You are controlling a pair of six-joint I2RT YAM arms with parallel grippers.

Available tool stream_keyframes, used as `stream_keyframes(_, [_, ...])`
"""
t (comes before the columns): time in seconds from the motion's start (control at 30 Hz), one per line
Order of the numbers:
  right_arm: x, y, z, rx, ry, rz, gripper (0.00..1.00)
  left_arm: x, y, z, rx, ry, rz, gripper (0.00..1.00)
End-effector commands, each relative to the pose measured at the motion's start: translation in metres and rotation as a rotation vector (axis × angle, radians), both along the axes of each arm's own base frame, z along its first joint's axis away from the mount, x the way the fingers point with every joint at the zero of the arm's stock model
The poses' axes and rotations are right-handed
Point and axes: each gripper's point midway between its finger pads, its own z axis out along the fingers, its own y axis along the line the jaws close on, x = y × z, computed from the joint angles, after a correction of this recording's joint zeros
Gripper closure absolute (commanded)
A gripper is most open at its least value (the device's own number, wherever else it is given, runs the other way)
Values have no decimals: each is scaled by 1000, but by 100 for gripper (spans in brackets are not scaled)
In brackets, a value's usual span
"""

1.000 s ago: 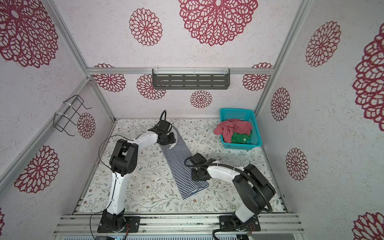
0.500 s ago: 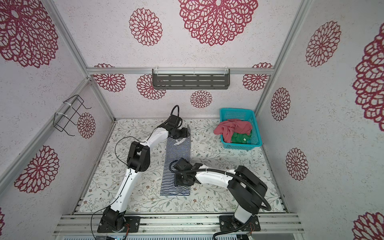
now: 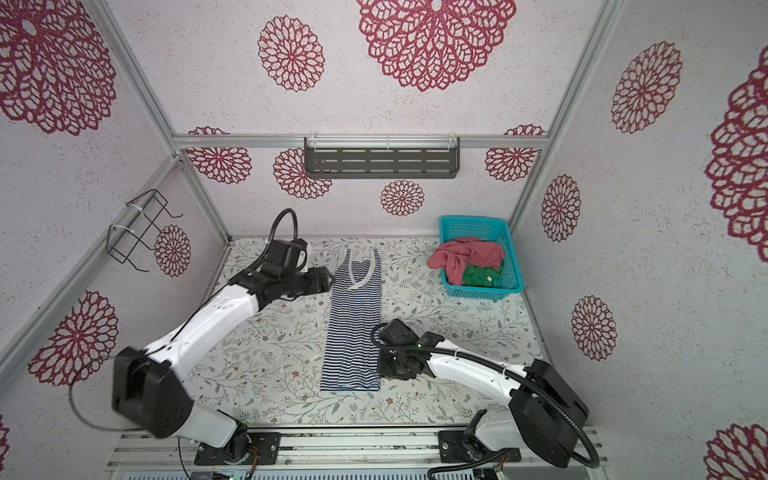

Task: Fold and stack the tank tops
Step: 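Grasp the hem end of the upright strip nearest the robot with both grippers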

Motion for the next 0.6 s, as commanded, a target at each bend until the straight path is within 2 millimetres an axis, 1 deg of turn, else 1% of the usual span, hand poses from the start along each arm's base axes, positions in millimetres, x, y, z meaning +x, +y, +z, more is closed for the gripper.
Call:
stream_keyframes(0.0, [-3, 5, 12, 100, 6, -42, 62, -63, -4, -66, -157, 248, 19, 28])
stream_keyframes(0.07, [-4, 7, 9, 126, 19, -43, 61, -93, -2, -80, -220, 320, 36, 30])
stream_keyframes(0.17, [-7, 10, 2, 148, 36, -41, 58, -128, 0, -105, -265, 416, 68, 32])
stream_keyframes(0.2, [-8, 12, 1, 160, 39, -41, 58, -136, 0, -113, -283, 439, 82, 33])
stream_keyframes(0.3, [-9, 16, -2, 197, 50, -48, 58, -153, -1, -131, -330, 489, 117, 35])
stream_keyframes(0.4, [-12, 13, -10, 188, 64, -53, 59, -166, -3, -143, -307, 533, 112, 37])
stream_keyframes(0.57, [-14, 14, -20, 184, 82, -45, 60, -186, -5, -167, -241, 618, 99, 41])
